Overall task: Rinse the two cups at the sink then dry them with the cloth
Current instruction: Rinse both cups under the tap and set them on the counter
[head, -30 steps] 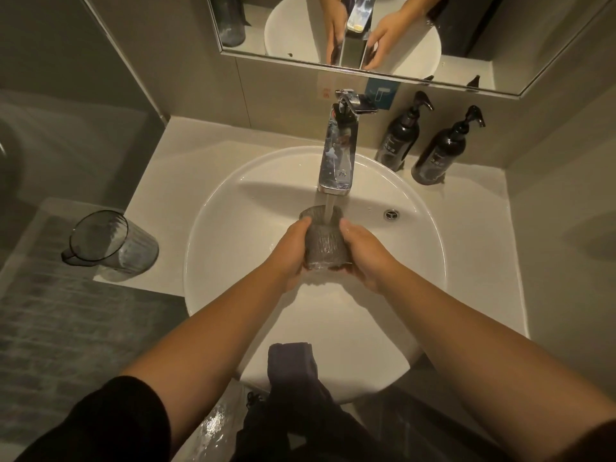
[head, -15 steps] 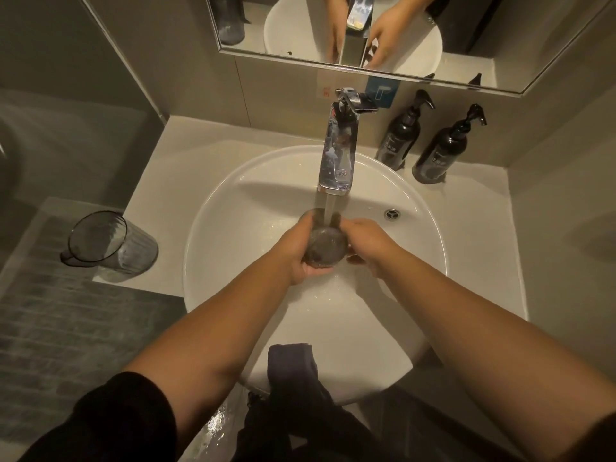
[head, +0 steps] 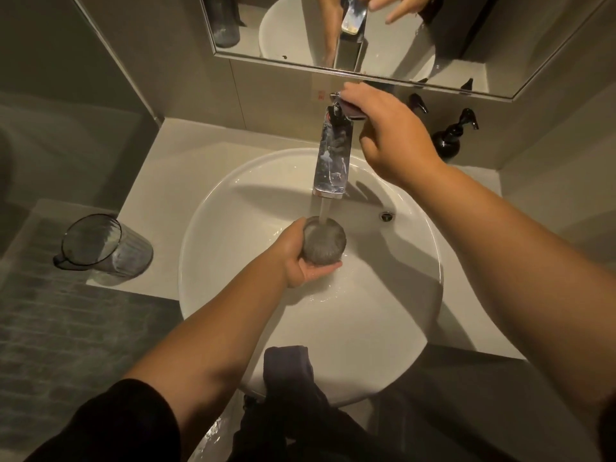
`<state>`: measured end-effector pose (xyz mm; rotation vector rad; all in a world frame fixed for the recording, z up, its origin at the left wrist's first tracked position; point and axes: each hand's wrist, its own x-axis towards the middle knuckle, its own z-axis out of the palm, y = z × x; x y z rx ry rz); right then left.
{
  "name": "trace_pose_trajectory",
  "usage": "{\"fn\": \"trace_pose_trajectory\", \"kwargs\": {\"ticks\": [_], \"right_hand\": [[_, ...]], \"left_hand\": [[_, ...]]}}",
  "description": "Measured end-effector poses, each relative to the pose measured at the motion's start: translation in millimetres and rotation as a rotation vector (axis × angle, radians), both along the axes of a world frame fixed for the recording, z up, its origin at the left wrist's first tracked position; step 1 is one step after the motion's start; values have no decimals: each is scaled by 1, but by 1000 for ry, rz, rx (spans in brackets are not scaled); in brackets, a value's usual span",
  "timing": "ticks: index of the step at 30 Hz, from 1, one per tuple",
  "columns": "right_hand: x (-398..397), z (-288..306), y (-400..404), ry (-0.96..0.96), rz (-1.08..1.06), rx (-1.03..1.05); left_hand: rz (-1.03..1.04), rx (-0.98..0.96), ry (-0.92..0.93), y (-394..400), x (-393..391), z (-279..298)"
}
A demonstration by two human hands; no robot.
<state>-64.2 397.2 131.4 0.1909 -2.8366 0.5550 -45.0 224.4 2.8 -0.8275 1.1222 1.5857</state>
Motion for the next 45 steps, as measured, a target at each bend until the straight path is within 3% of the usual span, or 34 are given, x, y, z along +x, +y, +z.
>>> {"fn": "trace_pose_trajectory", "kwargs": {"ticks": [4,8,11,16,19,24,29,36,39,45], "right_hand": [[17,-17,-5,49,48,81],[22,-22,-8,31,32,21],[27,-24,-11,-50,-15,-176],[58,-54,-20,-253,-437,-630],[73,-81,-26,-480,-519,-756],[82,-87,-51,-886,-383,-967],[70,-68,-77,-841,-161,-1084],[45,-46,-115,-691,167,-909],[18,-37,-146,-583,200,-745],[-47,-38,-209,-455,194,-549]], "left_hand": [[-44,-19,14,-6,-3,-1],[-84,-38,24,-12,0,-1],[-103,-27,15,-18,6,6],[-86,-67,40,-32,14,9],[-102,-97,98,-40,19,16],[-134,-109,366,-51,33,29],[-206,-72,764,-79,40,45],[-430,-345,1128,-155,15,68],[-422,-410,1197,-189,-12,79],[-632,-623,1298,-246,-85,86]]}}
